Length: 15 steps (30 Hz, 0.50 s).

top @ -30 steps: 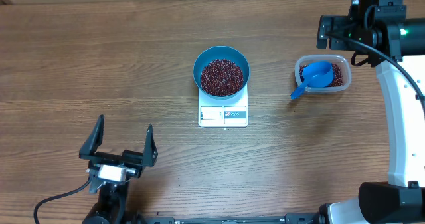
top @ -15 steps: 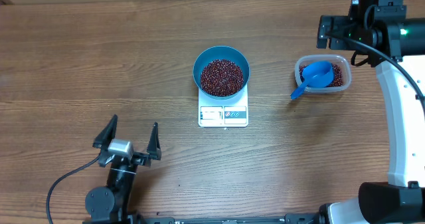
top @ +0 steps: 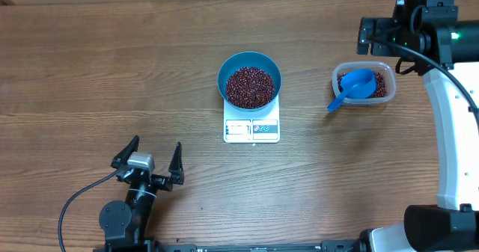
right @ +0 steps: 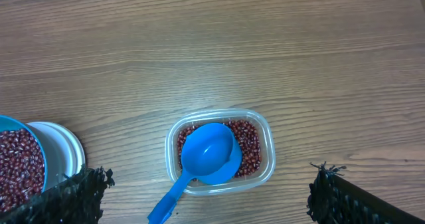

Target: Scoop item into bowl and weigh 150g on scale

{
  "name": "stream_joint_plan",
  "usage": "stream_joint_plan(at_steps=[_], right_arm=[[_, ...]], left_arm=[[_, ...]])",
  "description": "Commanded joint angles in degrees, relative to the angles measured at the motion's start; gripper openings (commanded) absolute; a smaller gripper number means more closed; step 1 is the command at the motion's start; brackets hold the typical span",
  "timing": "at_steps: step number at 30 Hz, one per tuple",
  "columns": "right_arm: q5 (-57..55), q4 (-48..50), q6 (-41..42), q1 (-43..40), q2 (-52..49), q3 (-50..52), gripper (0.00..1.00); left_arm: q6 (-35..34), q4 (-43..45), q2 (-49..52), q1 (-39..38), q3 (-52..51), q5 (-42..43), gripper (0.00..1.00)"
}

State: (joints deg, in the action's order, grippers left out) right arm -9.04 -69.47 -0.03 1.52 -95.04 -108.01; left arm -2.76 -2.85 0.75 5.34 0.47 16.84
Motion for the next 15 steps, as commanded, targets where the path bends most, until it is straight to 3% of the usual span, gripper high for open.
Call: stream_joint_plan(at_steps=[1,15], right_arm=[[-0.35,0.35,-0.68,-0.11,0.42,-0.7,1.0],[-0.35,0.35,-0.66,-0.11,0.42,-0.7,1.0]], left_arm=[[0.24,-0.26,-0.59,0.37,-0.2,-1.57,1.0],[0.61,-0.35,-0.59,0.37,-0.2,-2.69,0.99]])
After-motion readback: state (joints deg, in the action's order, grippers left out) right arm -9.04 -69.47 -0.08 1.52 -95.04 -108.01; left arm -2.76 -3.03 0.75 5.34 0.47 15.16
